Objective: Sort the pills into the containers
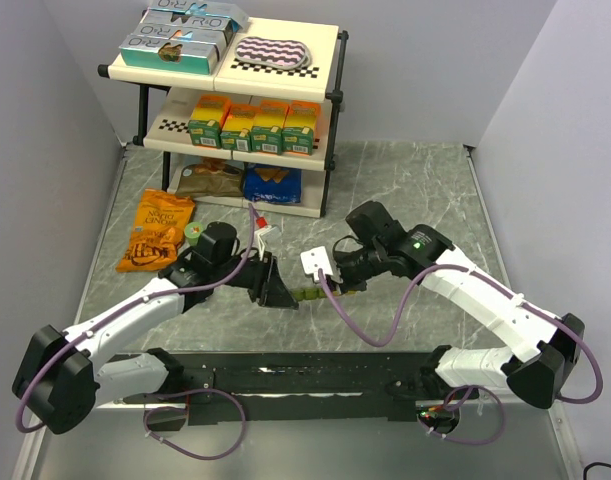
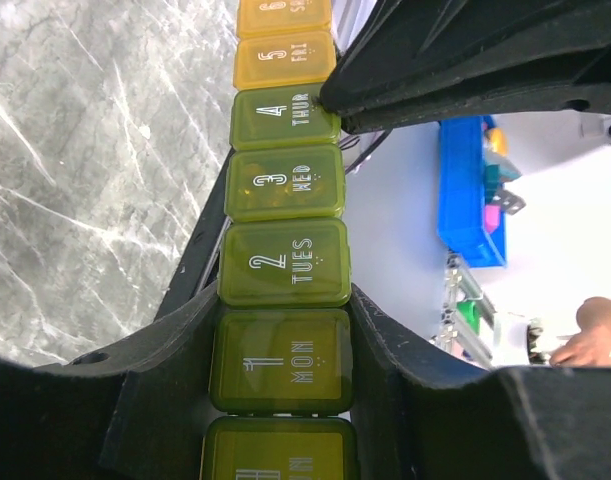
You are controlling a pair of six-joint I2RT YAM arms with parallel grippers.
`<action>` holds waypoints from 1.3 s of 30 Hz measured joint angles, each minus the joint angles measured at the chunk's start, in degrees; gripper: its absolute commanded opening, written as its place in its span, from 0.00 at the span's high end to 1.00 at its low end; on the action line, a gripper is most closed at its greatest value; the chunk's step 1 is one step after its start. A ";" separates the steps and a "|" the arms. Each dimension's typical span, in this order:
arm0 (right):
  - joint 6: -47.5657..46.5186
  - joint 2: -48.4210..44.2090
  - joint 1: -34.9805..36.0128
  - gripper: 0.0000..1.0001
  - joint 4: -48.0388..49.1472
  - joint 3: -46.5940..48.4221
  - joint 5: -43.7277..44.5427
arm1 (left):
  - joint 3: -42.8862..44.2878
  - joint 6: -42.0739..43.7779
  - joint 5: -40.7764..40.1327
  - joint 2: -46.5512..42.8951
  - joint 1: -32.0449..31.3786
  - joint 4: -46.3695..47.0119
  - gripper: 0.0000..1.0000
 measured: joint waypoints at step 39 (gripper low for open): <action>1.75 0.63 4.35 1.00 9.84 -0.02 13.49 | -10.75 -29.29 3.82 -2.08 2.08 23.21 0.99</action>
